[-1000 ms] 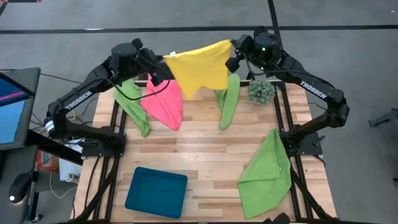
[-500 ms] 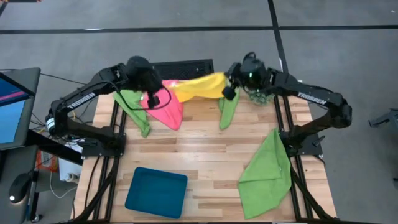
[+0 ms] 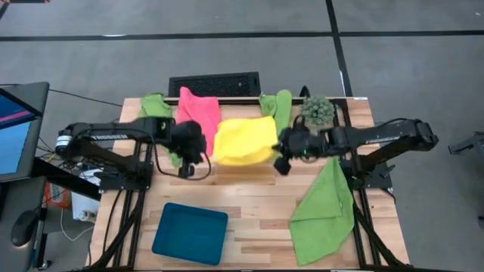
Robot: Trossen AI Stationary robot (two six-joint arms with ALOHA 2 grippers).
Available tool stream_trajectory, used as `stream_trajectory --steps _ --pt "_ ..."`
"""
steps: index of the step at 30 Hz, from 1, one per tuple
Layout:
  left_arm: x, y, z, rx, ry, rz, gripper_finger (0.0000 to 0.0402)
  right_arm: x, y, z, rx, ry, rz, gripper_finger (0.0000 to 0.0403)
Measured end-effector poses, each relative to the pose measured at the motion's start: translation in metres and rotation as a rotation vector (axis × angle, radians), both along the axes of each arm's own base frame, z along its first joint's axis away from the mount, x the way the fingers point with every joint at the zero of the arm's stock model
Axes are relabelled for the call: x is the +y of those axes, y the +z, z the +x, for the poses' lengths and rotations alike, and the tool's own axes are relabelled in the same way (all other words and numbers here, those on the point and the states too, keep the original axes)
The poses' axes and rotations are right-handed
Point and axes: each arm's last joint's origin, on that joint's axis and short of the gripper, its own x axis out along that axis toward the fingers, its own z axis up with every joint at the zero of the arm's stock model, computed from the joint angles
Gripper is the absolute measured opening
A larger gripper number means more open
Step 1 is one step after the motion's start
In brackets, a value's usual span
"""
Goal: Fold microfiber towels
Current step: Fold the yellow microfiber towel
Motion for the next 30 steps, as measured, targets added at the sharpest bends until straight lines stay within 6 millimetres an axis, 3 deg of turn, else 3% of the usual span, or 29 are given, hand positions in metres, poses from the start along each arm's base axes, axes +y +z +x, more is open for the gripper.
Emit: stream_trajectory --steps 8,18,23,30 --pt "-0.039 -0.045 -0.01 0.137 -0.083 -0.09 0.0 0.053 -0.027 -0.004 0.012 -0.052 0.181 0.0" --pt "-0.067 -0.044 -0.015 0.154 -0.121 -0.176 0.0 0.086 -0.046 -0.001 -0.003 -0.235 0.427 0.0" --pt "-0.066 -0.044 -0.011 0.104 -0.075 -0.099 0.0 0.081 -0.057 0.0 0.066 -0.291 0.371 0.0" --pt "-0.039 -0.041 0.001 0.002 -0.008 0.066 0.0 0.052 -0.077 0.007 0.204 -0.388 0.193 0.0"
